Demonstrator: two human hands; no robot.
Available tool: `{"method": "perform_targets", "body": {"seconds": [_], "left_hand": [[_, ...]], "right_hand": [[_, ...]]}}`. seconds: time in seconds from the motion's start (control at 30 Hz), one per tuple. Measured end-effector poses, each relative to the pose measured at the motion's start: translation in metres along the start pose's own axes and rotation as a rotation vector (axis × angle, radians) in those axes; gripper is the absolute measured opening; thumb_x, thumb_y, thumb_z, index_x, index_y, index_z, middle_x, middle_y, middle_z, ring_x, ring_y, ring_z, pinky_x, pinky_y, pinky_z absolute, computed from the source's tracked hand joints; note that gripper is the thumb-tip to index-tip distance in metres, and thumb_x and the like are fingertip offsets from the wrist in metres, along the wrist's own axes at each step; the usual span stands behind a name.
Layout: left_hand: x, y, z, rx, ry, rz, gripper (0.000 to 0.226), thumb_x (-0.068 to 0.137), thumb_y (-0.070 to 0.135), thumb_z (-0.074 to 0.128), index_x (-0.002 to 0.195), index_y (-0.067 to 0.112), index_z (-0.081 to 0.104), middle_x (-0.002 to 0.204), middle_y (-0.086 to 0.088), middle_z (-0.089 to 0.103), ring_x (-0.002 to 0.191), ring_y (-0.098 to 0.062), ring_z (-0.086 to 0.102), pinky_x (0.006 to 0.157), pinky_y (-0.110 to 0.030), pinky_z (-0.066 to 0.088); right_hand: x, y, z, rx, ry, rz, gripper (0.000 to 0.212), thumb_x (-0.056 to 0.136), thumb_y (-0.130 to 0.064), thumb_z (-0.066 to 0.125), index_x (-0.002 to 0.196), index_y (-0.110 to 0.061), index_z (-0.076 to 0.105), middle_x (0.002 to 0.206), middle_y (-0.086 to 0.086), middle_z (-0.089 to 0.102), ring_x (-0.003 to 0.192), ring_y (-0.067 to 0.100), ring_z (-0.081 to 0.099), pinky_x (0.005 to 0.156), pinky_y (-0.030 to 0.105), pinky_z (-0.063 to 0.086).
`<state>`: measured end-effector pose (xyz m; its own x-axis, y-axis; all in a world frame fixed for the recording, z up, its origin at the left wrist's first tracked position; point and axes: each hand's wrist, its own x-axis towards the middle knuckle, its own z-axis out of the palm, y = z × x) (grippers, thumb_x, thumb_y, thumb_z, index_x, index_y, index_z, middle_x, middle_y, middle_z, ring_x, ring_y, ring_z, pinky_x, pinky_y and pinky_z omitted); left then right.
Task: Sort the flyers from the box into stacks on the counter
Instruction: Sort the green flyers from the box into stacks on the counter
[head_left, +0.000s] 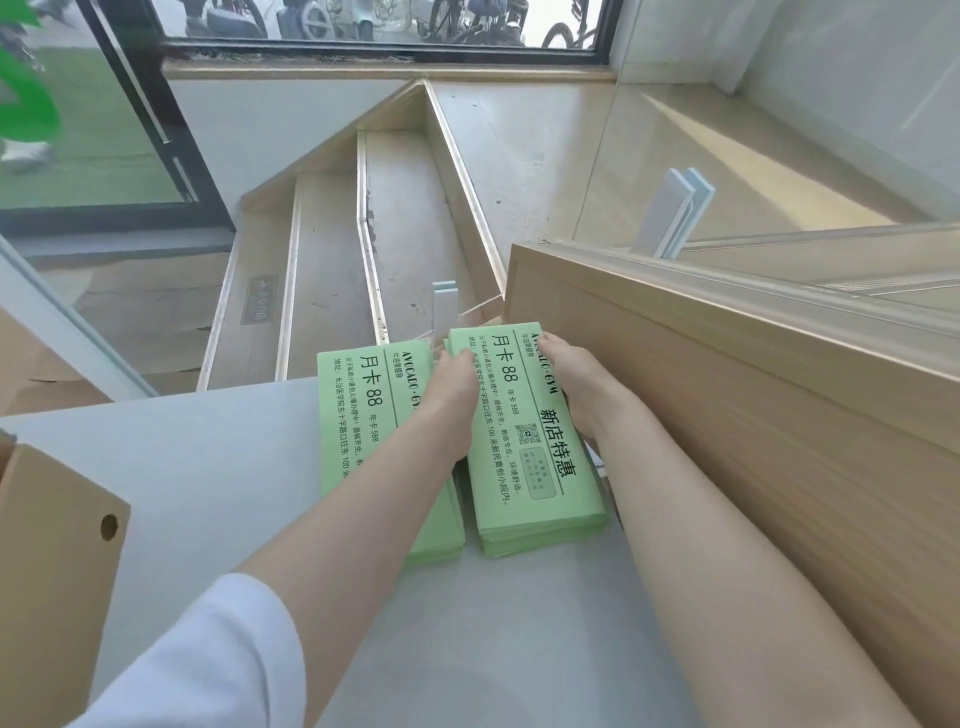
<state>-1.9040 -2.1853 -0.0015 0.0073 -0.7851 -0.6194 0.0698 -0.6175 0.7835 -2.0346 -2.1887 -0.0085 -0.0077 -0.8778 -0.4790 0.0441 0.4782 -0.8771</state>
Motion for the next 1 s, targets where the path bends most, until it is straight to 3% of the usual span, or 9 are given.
{"method": "perform_targets", "body": {"seconds": [0.17, 0.3, 0.4, 0.5, 0.6, 0.7, 0.8, 0.93, 1.0], "left_hand": [[-0.021, -0.002, -0.001, -0.043, -0.056, 0.015, 0.043, 0.095, 0.040, 0.038, 0.133, 0.021, 0.045, 0.106, -0.001, 0.068, 0.086, -0.018, 0.066, 0.064, -0.031, 0.049], [-0.056, -0.032, -0.006, -0.123, -0.122, 0.018, 0.038, 0.094, 0.040, 0.039, 0.129, 0.026, 0.047, 0.111, -0.001, 0.067, 0.095, -0.018, 0.065, 0.069, -0.033, 0.053], [-0.083, -0.060, -0.007, -0.110, -0.124, 0.001, 0.047, 0.087, 0.045, 0.042, 0.131, 0.030, 0.045, 0.132, 0.004, 0.055, 0.118, -0.020, 0.053, 0.102, -0.043, 0.040], [-0.102, -0.074, -0.004, -0.079, -0.065, -0.007, 0.043, 0.095, 0.039, 0.036, 0.136, 0.027, 0.039, 0.144, 0.007, 0.039, 0.132, -0.017, 0.035, 0.111, -0.035, 0.023], [-0.113, -0.081, 0.000, -0.068, -0.074, -0.019, 0.018, 0.099, 0.035, 0.031, 0.109, 0.030, 0.044, 0.128, 0.010, 0.038, 0.113, -0.011, 0.033, 0.094, -0.028, 0.021], [-0.121, -0.082, 0.002, -0.072, -0.097, -0.019, 0.022, 0.100, 0.034, 0.028, 0.084, 0.029, 0.042, 0.116, 0.012, 0.030, 0.105, -0.011, 0.027, 0.088, -0.026, 0.017], [-0.128, -0.079, 0.000, -0.068, -0.090, -0.007, 0.034, 0.100, 0.036, 0.030, 0.132, 0.030, 0.039, 0.143, 0.009, 0.030, 0.132, -0.013, 0.026, 0.105, -0.031, 0.018], [-0.135, -0.080, -0.008, -0.055, -0.161, 0.066, 0.051, 0.097, 0.040, 0.034, 0.145, 0.032, 0.020, 0.152, 0.016, 0.018, 0.139, -0.008, 0.016, 0.109, -0.032, 0.013], [-0.142, -0.084, -0.017, -0.040, -0.218, 0.163, 0.060, 0.093, 0.039, 0.042, 0.146, 0.035, 0.014, 0.149, 0.022, 0.018, 0.137, -0.002, 0.016, 0.108, -0.030, 0.012]], "right_hand": [[-0.026, -0.004, 0.004, -0.065, 0.026, -0.010, 0.046, 0.101, -0.041, 0.022, 0.125, -0.015, 0.051, 0.097, 0.002, 0.065, 0.083, 0.016, 0.063, 0.065, 0.027, 0.050], [-0.074, 0.023, 0.001, -0.175, 0.151, -0.073, 0.035, 0.100, -0.044, 0.022, 0.112, -0.029, 0.052, 0.098, -0.013, 0.062, 0.101, 0.013, 0.058, 0.090, 0.033, 0.045], [-0.101, 0.053, -0.001, -0.208, 0.192, -0.115, 0.029, 0.101, -0.037, 0.024, 0.115, -0.033, 0.049, 0.109, -0.017, 0.055, 0.105, 0.005, 0.049, 0.091, 0.025, 0.034], [-0.109, 0.067, -0.004, -0.069, 0.199, -0.127, 0.036, 0.101, -0.029, 0.029, 0.124, -0.020, 0.056, 0.117, -0.008, 0.064, 0.110, 0.010, 0.057, 0.091, 0.029, 0.044], [-0.108, 0.073, -0.006, -0.025, 0.185, -0.154, 0.035, 0.100, -0.017, 0.031, 0.125, -0.019, 0.056, 0.112, -0.006, 0.066, 0.104, 0.009, 0.061, 0.079, 0.021, 0.047], [-0.110, 0.074, -0.001, -0.108, 0.159, -0.169, 0.037, 0.099, -0.008, 0.029, 0.124, -0.019, 0.055, 0.107, -0.005, 0.065, 0.095, 0.005, 0.062, 0.070, 0.012, 0.048], [-0.112, 0.073, 0.000, -0.147, 0.177, -0.181, 0.037, 0.098, -0.006, 0.029, 0.122, -0.016, 0.055, 0.108, -0.002, 0.066, 0.090, 0.003, 0.061, 0.061, 0.008, 0.046], [-0.127, 0.065, 0.001, -0.201, 0.161, -0.209, 0.031, 0.099, -0.015, 0.038, 0.127, -0.011, 0.050, 0.114, -0.013, 0.059, 0.108, 0.009, 0.055, 0.082, 0.018, 0.041], [-0.142, 0.065, 0.005, -0.332, 0.243, -0.237, 0.043, 0.097, -0.019, 0.044, 0.138, -0.008, 0.036, 0.119, -0.015, 0.047, 0.117, 0.006, 0.042, 0.092, 0.015, 0.031]]}}
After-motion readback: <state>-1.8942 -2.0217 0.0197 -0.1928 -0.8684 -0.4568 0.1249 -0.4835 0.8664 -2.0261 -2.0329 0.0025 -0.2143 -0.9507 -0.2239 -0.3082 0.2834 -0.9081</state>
